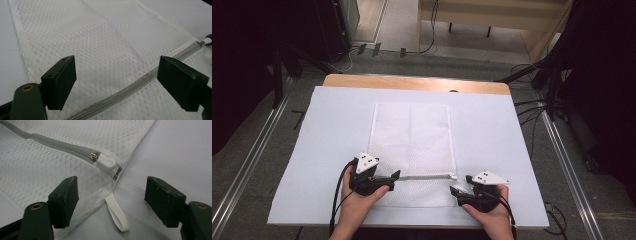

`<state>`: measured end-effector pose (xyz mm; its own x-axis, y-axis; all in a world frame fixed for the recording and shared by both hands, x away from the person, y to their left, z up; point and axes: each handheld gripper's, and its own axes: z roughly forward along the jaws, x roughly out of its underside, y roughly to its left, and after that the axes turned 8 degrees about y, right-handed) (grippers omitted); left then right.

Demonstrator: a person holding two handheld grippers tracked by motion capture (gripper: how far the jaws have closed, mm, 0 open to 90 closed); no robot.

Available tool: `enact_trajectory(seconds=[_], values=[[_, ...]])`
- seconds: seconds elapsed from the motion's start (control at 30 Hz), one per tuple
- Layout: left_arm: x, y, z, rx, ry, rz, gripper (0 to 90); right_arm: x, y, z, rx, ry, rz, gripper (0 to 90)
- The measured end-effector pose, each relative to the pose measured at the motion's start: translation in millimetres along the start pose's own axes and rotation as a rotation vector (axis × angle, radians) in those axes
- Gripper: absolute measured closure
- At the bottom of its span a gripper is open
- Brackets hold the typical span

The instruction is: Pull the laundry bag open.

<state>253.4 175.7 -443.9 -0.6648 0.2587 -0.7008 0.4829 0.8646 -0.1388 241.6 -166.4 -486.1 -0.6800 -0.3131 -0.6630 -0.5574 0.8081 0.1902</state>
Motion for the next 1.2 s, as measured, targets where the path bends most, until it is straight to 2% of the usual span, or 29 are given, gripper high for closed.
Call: enact_trajectory(seconds=[0.17,0.27,0.3,0.37,0.43,0.5,0.73,0.87,0.93,1.03,1.1,1.13,1.2], values=[[-3.5,-6.8,3.8,0.011,0.007,0.010,19.9,-2.7,4.3,5.7,0.016,-0.003,-0.020,31.6],[-4.6,-12.2,6.7,0.022,0.017,0.025,21.6,-3.9,10.2,8.2,0.035,-0.002,-0.053,38.9],[-4.6,-13.1,7.4,0.024,0.018,0.028,21.6,-3.9,10.2,8.2,0.035,-0.002,-0.053,38.9],[-4.6,-15.4,9.0,0.030,0.020,0.032,22.1,-4.5,15.7,10.0,0.065,0.007,-0.085,43.9],[-4.9,-16.0,9.3,0.034,0.027,0.039,22.3,-4.5,17.0,10.3,0.079,0.009,-0.094,45.2],[-4.8,-16.7,8.9,0.034,0.025,0.037,22.5,-4.1,18.3,10.1,0.087,0.008,-0.088,45.6],[-4.3,-13.5,3.8,0.040,0.014,0.031,24.4,-3.5,23.0,7.2,0.052,0.030,-0.079,41.6],[-4.1,-14.4,3.8,0.048,0.014,0.035,26.1,-3.3,33.7,8.7,0.110,0.046,-0.098,45.8],[-4.4,-17.0,3.5,0.055,0.014,0.044,27.0,-2.9,35.8,7.9,0.128,0.046,-0.067,50.8],[-5.5,-20.6,2.7,0.067,0.011,0.050,27.5,-0.9,37.2,5.7,0.138,0.045,-0.047,54.6],[-6.2,-23.3,2.5,0.081,0.009,0.053,27.9,0.3,37.3,5.4,0.144,0.038,-0.050,54.8],[-6.4,-24.2,2.6,0.080,0.012,0.056,28.5,1.3,38.5,5.5,0.146,0.034,-0.037,55.2],[-6.4,-26.3,3.9,0.090,0.013,0.057,29.0,1.9,40.0,5.7,0.166,0.030,-0.032,58.9]])
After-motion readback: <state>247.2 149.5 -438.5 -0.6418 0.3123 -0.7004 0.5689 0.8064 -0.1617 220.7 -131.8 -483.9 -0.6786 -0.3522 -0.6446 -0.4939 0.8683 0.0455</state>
